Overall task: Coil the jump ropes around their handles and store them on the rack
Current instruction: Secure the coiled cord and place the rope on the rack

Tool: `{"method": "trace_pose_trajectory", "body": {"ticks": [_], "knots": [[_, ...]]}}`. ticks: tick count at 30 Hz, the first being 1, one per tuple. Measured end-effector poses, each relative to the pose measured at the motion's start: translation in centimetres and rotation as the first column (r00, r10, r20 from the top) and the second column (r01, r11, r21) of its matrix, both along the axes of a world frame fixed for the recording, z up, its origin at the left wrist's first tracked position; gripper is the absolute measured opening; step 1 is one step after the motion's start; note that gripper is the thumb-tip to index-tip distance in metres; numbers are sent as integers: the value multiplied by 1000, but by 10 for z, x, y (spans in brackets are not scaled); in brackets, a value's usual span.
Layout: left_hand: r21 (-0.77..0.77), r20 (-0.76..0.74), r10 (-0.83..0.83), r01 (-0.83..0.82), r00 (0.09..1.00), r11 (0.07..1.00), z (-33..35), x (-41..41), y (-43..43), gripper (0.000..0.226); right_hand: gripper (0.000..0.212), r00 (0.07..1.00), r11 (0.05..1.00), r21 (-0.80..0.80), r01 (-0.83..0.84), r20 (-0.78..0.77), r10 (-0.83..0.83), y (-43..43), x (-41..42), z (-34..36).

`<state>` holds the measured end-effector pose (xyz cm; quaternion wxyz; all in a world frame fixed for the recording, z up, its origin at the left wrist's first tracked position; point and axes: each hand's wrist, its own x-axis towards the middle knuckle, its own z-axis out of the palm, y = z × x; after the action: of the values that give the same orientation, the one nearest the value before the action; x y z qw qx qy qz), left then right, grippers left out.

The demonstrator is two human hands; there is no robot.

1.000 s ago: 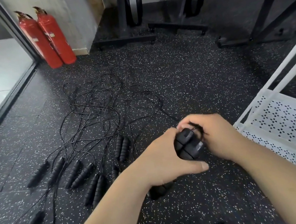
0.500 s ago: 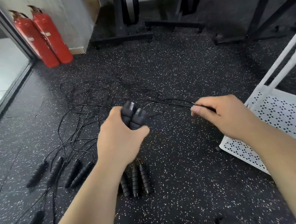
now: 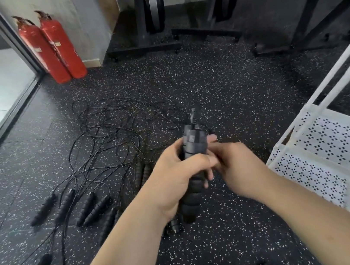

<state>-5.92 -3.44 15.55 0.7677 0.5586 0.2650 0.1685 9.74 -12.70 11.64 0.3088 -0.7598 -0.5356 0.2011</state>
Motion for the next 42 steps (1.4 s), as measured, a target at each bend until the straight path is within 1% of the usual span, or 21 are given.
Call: {"method": "trace_pose_trajectory", "body": {"ticks": [2,5,6,9,11,12,14,16,18,20,22,23,25,28,29,31,33,35,37,39,42], "knots": [[-31,30,10,-9,999,999,-2,3,0,42,30,999,999,-17,-41,10,41,-1,1,-2],[-120,63,171,-162,983,979,-2,3,9,40,33,988,997,-42,-71,134,76,-2,11,4],[-156,69,241,-228,968,961,-1,1,15,42,31,985,995,-55,-79,148,86,-3,16,8],[-275,113,475,-432,873,859,2,-9,36,51,25,988,997,-70,-46,147,56,-8,35,19],[-348,173,589,-510,790,787,3,-15,48,47,28,984,999,-47,-17,175,25,-10,44,21],[-356,199,605,-519,770,777,4,-17,51,42,28,983,1000,-22,-1,185,6,-11,47,22],[-311,186,574,-506,798,805,6,-18,48,40,28,983,998,44,43,176,-50,-13,48,21],[-266,84,481,-446,873,855,7,-16,39,51,28,989,987,131,93,106,-107,-13,45,23],[-249,-8,342,-334,939,909,6,-9,23,62,27,992,978,180,110,47,-120,-12,39,24],[-256,-38,214,-217,976,942,2,1,6,56,27,992,982,159,98,61,-109,-10,30,19],[-271,20,143,-133,989,953,-2,10,-6,48,24,991,991,103,84,93,-93,-7,22,11],[-279,50,134,-115,990,953,-4,13,-10,50,21,992,994,73,78,91,-84,-5,18,8],[-311,73,154,-124,985,942,-6,18,-12,54,22,993,998,27,57,101,-60,-4,13,5],[-349,81,243,-201,967,915,-3,16,-1,55,30,991,1000,-28,-6,133,10,-8,21,10],[-349,86,301,-254,950,902,-1,11,8,53,31,988,997,-75,-11,150,22,-10,28,13],[-405,114,459,-381,881,831,3,-1,31,47,33,983,989,-145,17,182,10,-16,45,19],[-474,171,556,-427,813,770,6,-13,49,42,35,987,993,-111,35,160,-17,-21,57,22],[-489,163,554,-421,817,764,5,-16,52,46,37,994,999,-21,46,98,-44,-23,59,23],[-445,91,458,-375,884,813,4,-10,39,53,38,997,998,27,61,49,-62,-21,53,24],[-369,29,295,-264,955,891,3,1,20,60,35,997,998,24,63,34,-63,-16,44,24],[-325,42,101,-82,994,942,-1,16,-8,54,25,998,1000,19,25,65,-26,-9,32,20]]}}
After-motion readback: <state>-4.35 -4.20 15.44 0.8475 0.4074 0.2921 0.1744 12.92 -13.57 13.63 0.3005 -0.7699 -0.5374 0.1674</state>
